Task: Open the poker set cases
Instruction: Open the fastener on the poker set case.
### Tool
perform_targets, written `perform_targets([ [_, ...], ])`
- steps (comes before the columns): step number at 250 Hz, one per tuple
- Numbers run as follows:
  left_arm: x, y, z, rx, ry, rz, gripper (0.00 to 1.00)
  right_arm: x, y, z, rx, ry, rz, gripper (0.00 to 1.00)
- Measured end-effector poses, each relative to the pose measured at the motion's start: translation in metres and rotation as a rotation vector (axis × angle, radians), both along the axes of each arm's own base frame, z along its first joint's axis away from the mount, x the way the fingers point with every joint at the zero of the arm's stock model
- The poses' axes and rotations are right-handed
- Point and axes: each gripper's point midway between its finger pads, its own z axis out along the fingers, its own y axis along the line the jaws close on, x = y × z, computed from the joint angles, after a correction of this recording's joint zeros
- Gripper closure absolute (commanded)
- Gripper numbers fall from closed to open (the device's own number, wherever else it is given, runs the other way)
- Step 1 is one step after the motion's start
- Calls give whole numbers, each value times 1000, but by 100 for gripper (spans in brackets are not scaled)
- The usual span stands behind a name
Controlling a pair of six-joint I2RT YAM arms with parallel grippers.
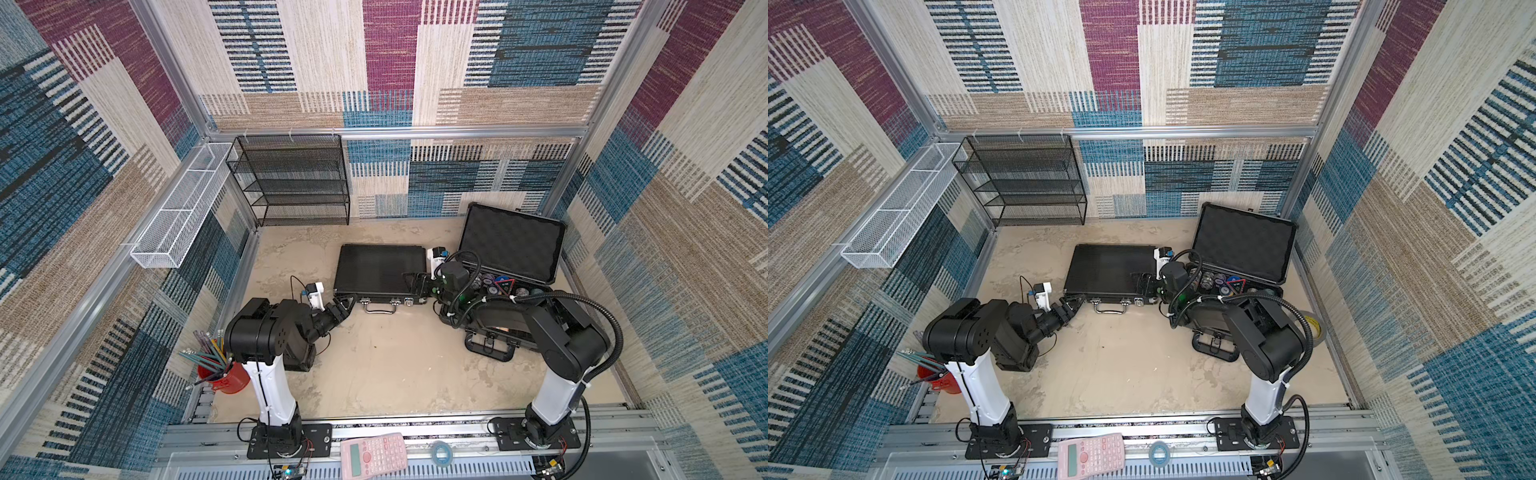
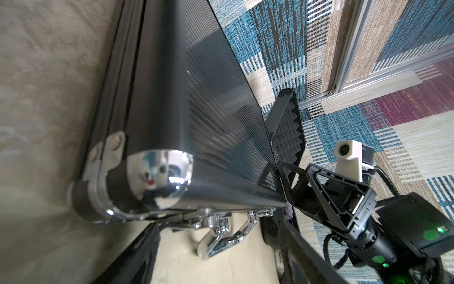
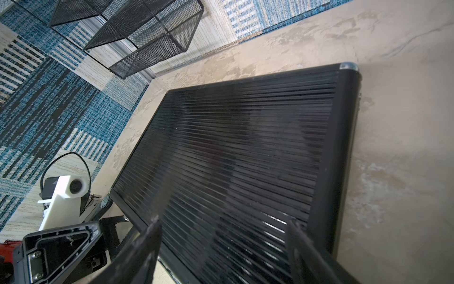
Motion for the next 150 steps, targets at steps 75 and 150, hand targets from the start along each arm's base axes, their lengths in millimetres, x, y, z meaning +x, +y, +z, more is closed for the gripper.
perform_targets([
  [75,-11,-4,-1,-9,12,-32,24,0,-1,0,-4,-2,-3,19],
  [150,-14,1,-3,47,71,-15,18,1,-1,0,-7,1,-3,19],
])
